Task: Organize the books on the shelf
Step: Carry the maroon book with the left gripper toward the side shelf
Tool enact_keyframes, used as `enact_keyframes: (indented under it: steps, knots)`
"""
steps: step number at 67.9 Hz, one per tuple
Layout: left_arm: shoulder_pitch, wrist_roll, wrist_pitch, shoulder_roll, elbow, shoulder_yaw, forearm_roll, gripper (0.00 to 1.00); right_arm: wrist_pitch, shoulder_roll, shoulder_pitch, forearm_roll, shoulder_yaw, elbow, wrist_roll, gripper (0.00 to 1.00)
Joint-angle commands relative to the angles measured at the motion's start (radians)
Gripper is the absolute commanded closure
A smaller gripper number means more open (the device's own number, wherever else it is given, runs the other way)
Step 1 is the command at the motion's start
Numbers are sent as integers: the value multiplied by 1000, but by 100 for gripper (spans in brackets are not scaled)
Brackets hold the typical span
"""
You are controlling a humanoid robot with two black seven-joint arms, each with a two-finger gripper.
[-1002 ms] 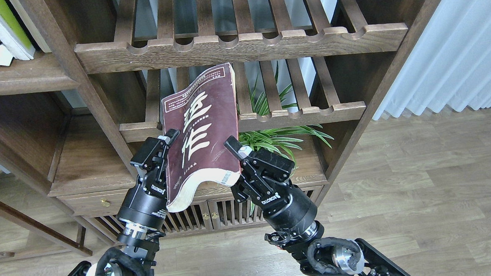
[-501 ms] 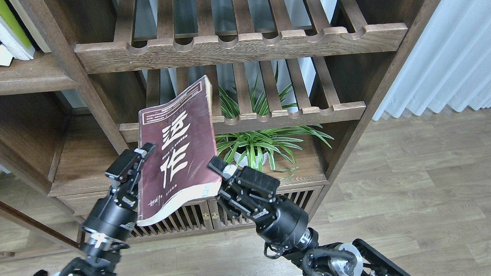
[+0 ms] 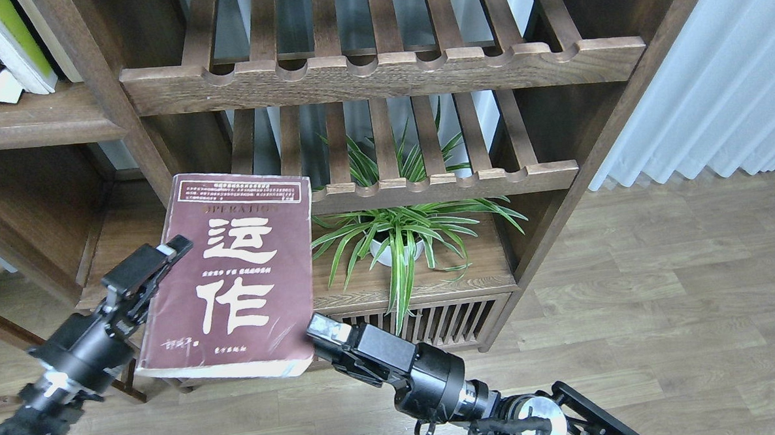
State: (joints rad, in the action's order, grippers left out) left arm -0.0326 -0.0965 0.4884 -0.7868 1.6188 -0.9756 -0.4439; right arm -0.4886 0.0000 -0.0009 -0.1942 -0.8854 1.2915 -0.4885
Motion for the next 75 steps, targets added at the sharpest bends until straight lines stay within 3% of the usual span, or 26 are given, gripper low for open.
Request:
enact_keyframes:
  steps: [1, 42, 75]
  knots:
    - [-3, -29, 0, -97, 1, -6, 7, 99, 0, 0, -1, 27, -7, -11, 0, 1]
    - [-3, -35, 0, -614, -8, -248, 14, 99, 0, 0, -1, 61, -9, -31, 0, 1]
    - [2, -35, 0, -773, -161, -387, 2, 99, 0, 0, -1, 67, -32, -34, 0, 1]
